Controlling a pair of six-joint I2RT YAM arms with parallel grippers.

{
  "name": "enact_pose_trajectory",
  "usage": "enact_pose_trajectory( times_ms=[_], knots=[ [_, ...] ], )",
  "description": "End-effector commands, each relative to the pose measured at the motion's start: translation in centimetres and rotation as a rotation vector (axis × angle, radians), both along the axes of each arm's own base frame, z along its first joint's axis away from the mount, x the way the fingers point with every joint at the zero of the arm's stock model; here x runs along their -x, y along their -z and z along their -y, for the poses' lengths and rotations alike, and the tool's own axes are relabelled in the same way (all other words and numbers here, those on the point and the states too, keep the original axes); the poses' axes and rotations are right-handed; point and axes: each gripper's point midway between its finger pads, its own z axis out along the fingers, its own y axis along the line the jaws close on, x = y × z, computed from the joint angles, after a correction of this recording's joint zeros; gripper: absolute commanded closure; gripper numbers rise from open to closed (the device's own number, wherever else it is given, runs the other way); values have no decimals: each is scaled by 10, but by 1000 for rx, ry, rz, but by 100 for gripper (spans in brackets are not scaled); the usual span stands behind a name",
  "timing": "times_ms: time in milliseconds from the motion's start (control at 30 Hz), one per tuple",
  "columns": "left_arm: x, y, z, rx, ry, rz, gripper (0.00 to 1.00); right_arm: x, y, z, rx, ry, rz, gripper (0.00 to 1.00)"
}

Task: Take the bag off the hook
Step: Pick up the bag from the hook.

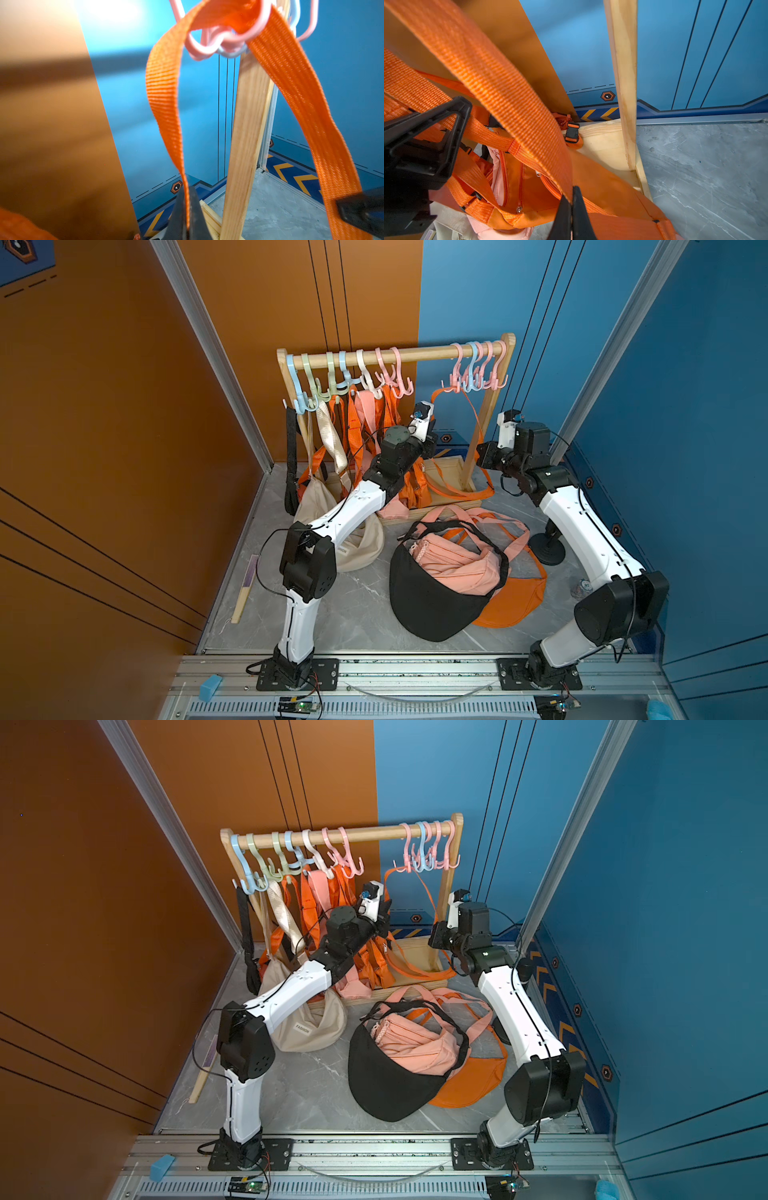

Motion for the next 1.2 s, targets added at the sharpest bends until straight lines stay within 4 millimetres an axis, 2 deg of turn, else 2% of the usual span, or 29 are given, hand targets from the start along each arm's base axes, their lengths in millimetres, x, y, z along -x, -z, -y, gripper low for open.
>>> enact_pose_trajectory(
  times_ms=[0, 267, 533, 867, 967, 1167],
  knots=[
    [23, -60, -9, 66, 26, 79, 100, 11, -39, 2, -35, -10, 61, 100],
    [46, -92, -13, 67, 36, 105, 100, 22, -74, 2, -61, -23, 119, 100],
    [88, -127, -19, 48, 42, 161, 100, 51, -106, 3, -89, -35, 181, 100],
    [150, -147, -28, 17, 52, 197, 100, 107, -142, 3, -101, -65, 258, 100],
    [170, -147, -31, -5, 43, 210, 100, 127, -149, 2, -98, -82, 280, 100],
    [218, -141, -36, -73, 24, 247, 100, 174, -161, -15, -84, -200, 358, 100]
  ],
)
